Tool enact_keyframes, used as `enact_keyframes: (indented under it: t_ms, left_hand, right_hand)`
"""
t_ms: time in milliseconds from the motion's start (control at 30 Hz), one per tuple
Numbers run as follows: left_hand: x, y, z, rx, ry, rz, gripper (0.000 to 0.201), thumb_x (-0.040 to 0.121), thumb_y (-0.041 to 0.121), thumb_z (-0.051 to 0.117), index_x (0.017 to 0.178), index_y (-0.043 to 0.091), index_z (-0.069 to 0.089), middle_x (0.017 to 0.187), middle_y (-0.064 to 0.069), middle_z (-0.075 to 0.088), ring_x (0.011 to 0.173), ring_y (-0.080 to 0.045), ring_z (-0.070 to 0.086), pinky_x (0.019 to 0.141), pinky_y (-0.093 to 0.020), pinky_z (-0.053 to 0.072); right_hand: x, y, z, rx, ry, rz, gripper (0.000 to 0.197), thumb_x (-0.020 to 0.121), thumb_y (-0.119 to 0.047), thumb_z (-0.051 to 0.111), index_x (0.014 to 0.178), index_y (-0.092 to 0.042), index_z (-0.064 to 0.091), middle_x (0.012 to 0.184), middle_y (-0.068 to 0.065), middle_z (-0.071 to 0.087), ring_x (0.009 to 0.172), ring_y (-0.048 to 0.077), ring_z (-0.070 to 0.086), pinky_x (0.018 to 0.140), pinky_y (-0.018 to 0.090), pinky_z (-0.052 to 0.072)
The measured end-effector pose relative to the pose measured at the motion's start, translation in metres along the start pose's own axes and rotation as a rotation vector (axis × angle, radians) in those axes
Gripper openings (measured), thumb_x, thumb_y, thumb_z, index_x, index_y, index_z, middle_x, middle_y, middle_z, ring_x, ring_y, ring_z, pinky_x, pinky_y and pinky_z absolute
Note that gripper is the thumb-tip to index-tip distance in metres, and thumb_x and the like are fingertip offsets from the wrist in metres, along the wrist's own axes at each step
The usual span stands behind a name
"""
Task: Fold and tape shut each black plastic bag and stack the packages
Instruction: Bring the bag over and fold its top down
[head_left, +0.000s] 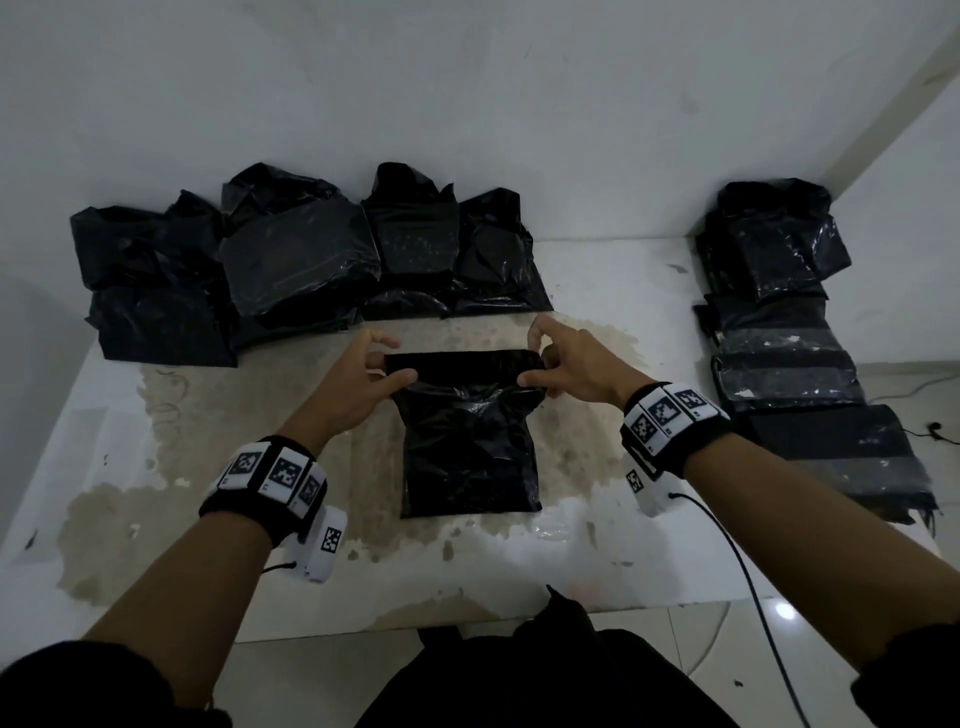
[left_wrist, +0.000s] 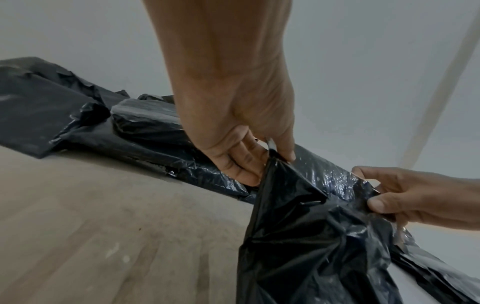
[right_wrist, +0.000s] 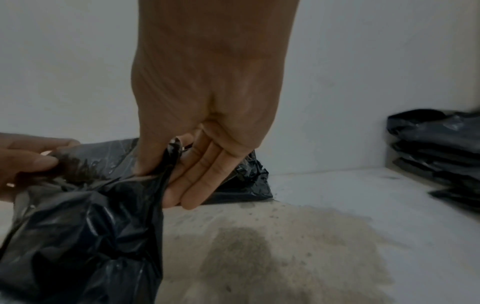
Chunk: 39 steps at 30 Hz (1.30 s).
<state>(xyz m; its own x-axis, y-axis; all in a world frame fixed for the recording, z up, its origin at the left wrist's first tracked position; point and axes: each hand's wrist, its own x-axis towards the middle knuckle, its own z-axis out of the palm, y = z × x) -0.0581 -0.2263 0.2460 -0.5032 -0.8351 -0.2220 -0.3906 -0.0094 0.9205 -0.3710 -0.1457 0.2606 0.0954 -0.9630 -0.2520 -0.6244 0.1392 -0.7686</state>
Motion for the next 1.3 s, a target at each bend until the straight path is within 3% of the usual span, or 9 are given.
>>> enact_keyframes:
  t_ms: [167,267,367,500,667,967,1100,1167,1300]
  left_hand:
    - [-0.002,-0.015,0.014,-0.088,0.106,-0.053,0.014,0.097,0.020,0.065,0.110,0.017,0.071,0.108,-0.016,0.073,0.102,-0.026,0.071,0.095,-0.044,0.057]
    - [-0.002,-0.017,0.021,-0.192,0.135,-0.075,0.019,0.099,0.017,0.062,0.112,0.007,0.071,0.109,-0.015,0.074,0.103,-0.026,0.071,0.090,-0.037,0.059]
    - [0.001,-0.015,0.021,-0.200,0.160,-0.075,0.009,0.098,0.014,0.062,0.100,0.014,0.072,0.095,-0.001,0.076,0.095,-0.017,0.072,0.080,-0.027,0.060]
    - [0.008,-0.017,0.016,-0.120,0.178,-0.063,0.010,0.097,0.015,0.064,0.094,0.022,0.071,0.089,0.000,0.072,0.085,-0.011,0.071,0.082,-0.034,0.059]
    - [0.011,-0.012,0.015,-0.062,0.129,-0.027,0.013,0.099,0.011,0.061,0.092,0.020,0.068,0.097,-0.010,0.068,0.088,-0.021,0.069,0.082,-0.033,0.059]
    - [0.024,-0.005,0.021,-0.015,0.073,-0.006,0.012,0.101,0.007,0.056,0.098,0.000,0.066,0.092,-0.008,0.067,0.077,-0.005,0.067,0.070,-0.020,0.057]
    - [0.025,-0.010,0.016,0.000,0.087,-0.024,0.013,0.101,0.010,0.056,0.101,0.006,0.069,0.095,-0.006,0.070,0.080,-0.004,0.068,0.073,-0.028,0.058]
    - [0.024,-0.010,0.015,-0.009,0.098,-0.033,0.014,0.102,0.009,0.055,0.106,0.006,0.068,0.097,-0.005,0.069,0.077,0.003,0.067,0.068,-0.020,0.057]
    - [0.024,-0.011,0.019,0.013,0.099,-0.023,0.020,0.102,0.009,0.054,0.111,-0.005,0.065,0.099,-0.014,0.067,0.075,0.005,0.064,0.064,-0.016,0.055]
  right_hand:
    - [0.003,0.007,0.011,0.211,0.150,0.032,0.024,0.094,-0.012,0.070,0.114,-0.018,0.059,0.082,0.008,0.058,0.075,0.018,0.065,0.062,0.036,0.061]
    - [0.002,0.009,0.019,0.248,0.227,0.038,0.013,0.096,-0.012,0.068,0.108,-0.016,0.066,0.087,0.010,0.062,0.083,0.028,0.068,0.064,0.042,0.062]
    - [0.000,0.008,0.022,0.115,0.246,-0.049,0.012,0.098,-0.010,0.064,0.103,-0.020,0.062,0.092,0.006,0.064,0.080,0.027,0.068,0.067,0.043,0.061]
    - [-0.001,0.000,0.010,-0.254,0.077,-0.223,0.012,0.094,-0.024,0.069,0.092,-0.023,0.057,0.093,-0.006,0.067,0.081,0.016,0.065,0.074,0.040,0.056]
    - [0.001,-0.014,-0.011,-0.676,-0.055,-0.249,0.028,0.092,-0.041,0.070,0.084,-0.018,0.056,0.078,0.000,0.064,0.076,0.024,0.060,0.068,0.040,0.051]
    - [-0.008,-0.041,0.000,-0.755,-0.321,-0.301,0.025,0.093,-0.047,0.067,0.097,-0.023,0.070,0.082,-0.005,0.066,0.070,0.016,0.052,0.068,0.030,0.045]
    - [-0.009,-0.042,-0.005,-0.576,-0.371,-0.190,0.023,0.092,-0.048,0.069,0.096,-0.026,0.066,0.069,-0.018,0.053,0.063,0.006,0.051,0.067,0.028,0.041]
    - [-0.010,-0.039,-0.013,-0.365,-0.319,-0.133,0.024,0.092,-0.043,0.072,0.089,-0.025,0.056,0.069,-0.012,0.063,0.063,0.002,0.058,0.067,0.026,0.044]
    - [-0.012,-0.038,-0.015,-0.053,-0.263,-0.018,0.026,0.095,-0.032,0.071,0.092,-0.018,0.049,0.074,0.005,0.075,0.070,0.020,0.071,0.071,0.035,0.057]
